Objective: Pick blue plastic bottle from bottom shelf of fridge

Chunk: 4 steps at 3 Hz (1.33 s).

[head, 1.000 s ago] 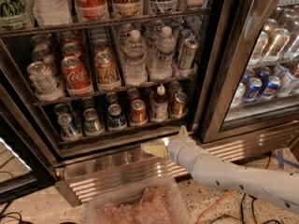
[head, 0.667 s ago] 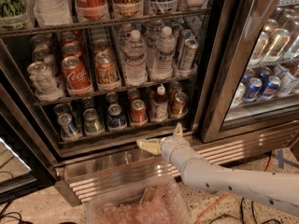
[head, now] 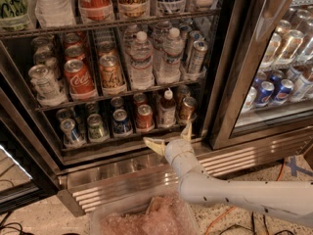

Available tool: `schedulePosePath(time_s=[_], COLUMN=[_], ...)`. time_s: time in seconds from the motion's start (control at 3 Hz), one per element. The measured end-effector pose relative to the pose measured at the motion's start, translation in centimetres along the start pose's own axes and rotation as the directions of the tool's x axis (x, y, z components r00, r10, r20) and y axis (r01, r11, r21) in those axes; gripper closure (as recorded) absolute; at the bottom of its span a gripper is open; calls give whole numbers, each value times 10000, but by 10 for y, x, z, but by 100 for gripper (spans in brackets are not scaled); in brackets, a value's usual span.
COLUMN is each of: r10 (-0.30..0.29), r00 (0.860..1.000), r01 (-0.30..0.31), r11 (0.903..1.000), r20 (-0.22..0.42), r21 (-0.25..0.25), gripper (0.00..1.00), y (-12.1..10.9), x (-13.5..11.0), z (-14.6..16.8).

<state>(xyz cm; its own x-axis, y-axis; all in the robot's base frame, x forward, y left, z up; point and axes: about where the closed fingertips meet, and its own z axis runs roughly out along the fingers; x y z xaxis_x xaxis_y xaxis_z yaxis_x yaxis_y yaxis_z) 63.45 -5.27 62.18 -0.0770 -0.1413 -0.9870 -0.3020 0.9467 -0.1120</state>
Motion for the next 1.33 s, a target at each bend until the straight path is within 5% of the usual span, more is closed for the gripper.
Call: schedulePosePath(time_s=[0.33, 1.0, 1.33], r10=[-391, -773, -749], r00=[9982, 9961, 9966], r01=[367, 743, 717], r11=[9980, 9949, 9938], r20=[457, 433, 351], r21=[521, 678, 856], gripper=[7, 35, 36], y=[-4, 3, -3], x=[-2, 8, 12], z=[6, 17, 22])
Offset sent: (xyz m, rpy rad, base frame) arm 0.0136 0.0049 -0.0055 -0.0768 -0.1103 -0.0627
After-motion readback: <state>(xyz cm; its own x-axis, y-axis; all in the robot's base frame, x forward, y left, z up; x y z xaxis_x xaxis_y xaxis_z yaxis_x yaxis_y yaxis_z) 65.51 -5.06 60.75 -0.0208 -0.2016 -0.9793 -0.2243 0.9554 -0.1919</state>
